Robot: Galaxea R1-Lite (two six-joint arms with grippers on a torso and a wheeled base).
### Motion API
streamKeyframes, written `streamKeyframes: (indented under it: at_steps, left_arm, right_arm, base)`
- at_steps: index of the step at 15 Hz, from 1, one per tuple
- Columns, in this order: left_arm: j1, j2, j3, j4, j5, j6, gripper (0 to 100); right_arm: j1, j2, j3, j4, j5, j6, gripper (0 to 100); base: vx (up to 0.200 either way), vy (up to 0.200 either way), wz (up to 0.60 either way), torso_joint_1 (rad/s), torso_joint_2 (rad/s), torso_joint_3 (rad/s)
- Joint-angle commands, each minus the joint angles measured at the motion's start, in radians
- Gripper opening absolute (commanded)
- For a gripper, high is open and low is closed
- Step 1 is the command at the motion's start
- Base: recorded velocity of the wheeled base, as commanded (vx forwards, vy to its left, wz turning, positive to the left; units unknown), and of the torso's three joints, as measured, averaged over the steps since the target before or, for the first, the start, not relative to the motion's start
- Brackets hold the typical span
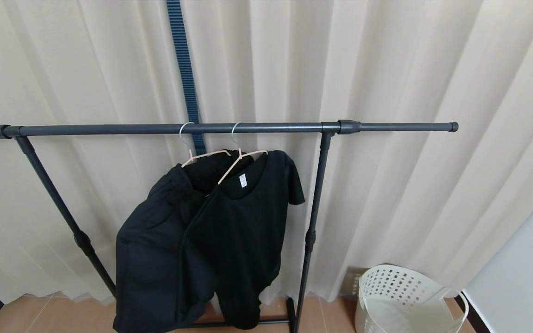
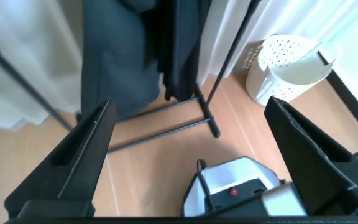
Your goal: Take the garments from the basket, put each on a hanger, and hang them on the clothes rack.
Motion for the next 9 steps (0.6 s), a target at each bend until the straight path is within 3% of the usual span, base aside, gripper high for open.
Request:
streamKeyframes:
  at_steps: [1, 5, 8, 9]
  left_arm:
    - [0.066, -0.095, 0.043, 0.006, 0.015, 0.014, 100]
    - [0.143, -0.186, 0.044, 0.004, 0.036, 0.137, 100]
    - [0.149, -0.235, 0.044, 0.004, 0.078, 0.149, 100]
    - [0.154, -0.246, 0.050, -0.002, 0.141, 0.148, 100]
  right_arm:
    - [-0.094, -0.134, 0.065, 0.002, -0.019, -0.001, 100]
    - [-0.193, -0.231, 0.118, 0.002, -0.082, 0.001, 100]
    - [-0.253, -0.260, 0.120, 0.001, -0.117, 0.006, 100]
    - [-0.253, -0.260, 0.121, -0.002, -0.188, 0.029, 100]
  base:
    - [0.000, 0.000, 0.00, 0.000, 0.00, 0.000]
    - [0.000, 0.000, 0.00, 0.000, 0.00, 0.000]
    - [0.000, 0.000, 0.00, 0.000, 0.00, 0.000]
    - [0.000, 0.000, 0.00, 0.000, 0.00, 0.000]
